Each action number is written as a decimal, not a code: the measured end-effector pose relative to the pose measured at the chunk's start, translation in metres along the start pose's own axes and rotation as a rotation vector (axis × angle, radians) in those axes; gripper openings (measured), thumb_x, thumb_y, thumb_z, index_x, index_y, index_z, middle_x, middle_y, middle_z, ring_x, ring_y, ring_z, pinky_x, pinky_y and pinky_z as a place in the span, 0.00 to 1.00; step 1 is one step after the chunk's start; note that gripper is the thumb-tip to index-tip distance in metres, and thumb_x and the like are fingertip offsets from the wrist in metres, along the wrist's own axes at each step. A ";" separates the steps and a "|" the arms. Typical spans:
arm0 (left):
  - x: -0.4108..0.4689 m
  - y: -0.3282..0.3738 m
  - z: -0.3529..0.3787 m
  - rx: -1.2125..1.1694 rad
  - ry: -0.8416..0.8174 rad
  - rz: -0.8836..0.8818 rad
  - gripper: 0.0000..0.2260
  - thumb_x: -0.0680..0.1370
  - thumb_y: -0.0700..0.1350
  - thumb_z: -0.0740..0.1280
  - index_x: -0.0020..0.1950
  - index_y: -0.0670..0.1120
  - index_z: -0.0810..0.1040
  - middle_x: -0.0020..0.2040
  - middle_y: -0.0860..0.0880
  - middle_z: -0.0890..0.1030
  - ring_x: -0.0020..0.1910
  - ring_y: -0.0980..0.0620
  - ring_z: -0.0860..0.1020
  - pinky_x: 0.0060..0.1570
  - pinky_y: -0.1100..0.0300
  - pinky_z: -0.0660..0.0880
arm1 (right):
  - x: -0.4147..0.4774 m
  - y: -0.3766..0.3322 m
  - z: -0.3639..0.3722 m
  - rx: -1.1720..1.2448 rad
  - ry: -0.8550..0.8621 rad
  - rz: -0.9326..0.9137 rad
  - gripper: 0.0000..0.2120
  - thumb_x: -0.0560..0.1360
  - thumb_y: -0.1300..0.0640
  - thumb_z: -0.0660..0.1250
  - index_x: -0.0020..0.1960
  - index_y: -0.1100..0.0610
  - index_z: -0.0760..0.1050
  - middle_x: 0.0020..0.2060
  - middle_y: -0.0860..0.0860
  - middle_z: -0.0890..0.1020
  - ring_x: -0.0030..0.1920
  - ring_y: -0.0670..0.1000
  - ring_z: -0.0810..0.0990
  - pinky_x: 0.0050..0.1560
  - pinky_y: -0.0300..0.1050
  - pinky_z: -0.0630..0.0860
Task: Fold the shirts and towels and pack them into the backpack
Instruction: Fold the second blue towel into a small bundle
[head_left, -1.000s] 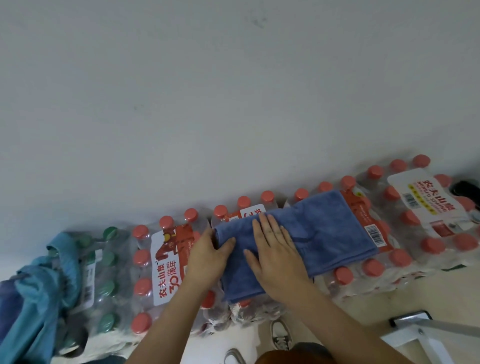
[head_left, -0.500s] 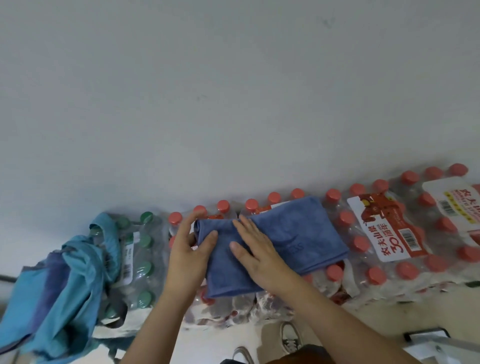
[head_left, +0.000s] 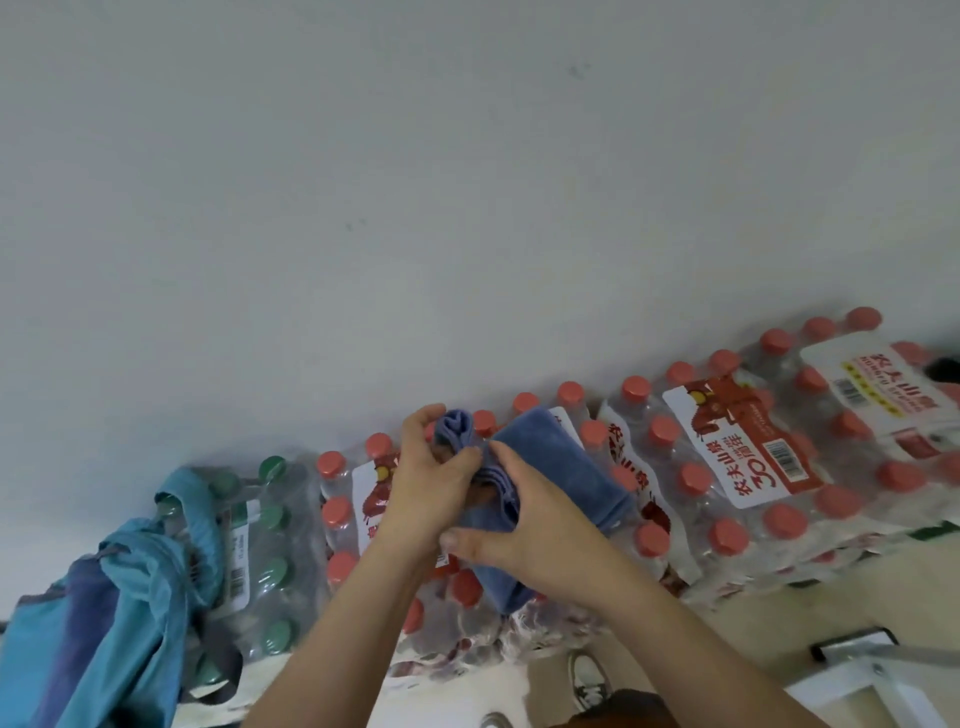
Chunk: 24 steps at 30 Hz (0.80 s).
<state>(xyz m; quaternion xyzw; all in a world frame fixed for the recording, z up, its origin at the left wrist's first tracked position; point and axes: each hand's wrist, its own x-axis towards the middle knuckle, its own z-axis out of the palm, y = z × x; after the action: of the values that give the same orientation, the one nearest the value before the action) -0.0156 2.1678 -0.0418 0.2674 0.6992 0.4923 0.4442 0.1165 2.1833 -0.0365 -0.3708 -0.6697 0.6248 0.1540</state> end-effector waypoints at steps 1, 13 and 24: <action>0.001 0.001 0.003 -0.065 -0.048 -0.047 0.21 0.76 0.35 0.65 0.65 0.50 0.66 0.55 0.41 0.79 0.44 0.46 0.83 0.39 0.58 0.79 | 0.001 0.004 -0.001 -0.031 0.076 0.009 0.21 0.71 0.50 0.73 0.58 0.38 0.67 0.51 0.34 0.78 0.52 0.35 0.77 0.51 0.33 0.75; 0.055 0.031 -0.003 0.630 -0.586 0.073 0.38 0.68 0.42 0.67 0.74 0.57 0.54 0.63 0.49 0.73 0.60 0.49 0.74 0.61 0.55 0.73 | -0.001 0.040 -0.025 0.012 0.299 -0.009 0.11 0.77 0.65 0.60 0.53 0.53 0.77 0.28 0.44 0.75 0.26 0.44 0.67 0.31 0.36 0.65; 0.093 0.021 0.044 0.898 -0.561 0.311 0.15 0.73 0.37 0.70 0.58 0.48 0.78 0.56 0.51 0.80 0.54 0.52 0.77 0.57 0.54 0.74 | 0.002 0.071 -0.050 -0.845 0.732 -0.007 0.05 0.70 0.51 0.73 0.40 0.50 0.78 0.29 0.47 0.79 0.31 0.50 0.78 0.44 0.48 0.74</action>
<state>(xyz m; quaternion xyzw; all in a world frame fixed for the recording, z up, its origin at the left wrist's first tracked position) -0.0214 2.2710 -0.0611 0.6518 0.6474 0.1152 0.3778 0.1704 2.2162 -0.0963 -0.5910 -0.7658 0.1317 0.2165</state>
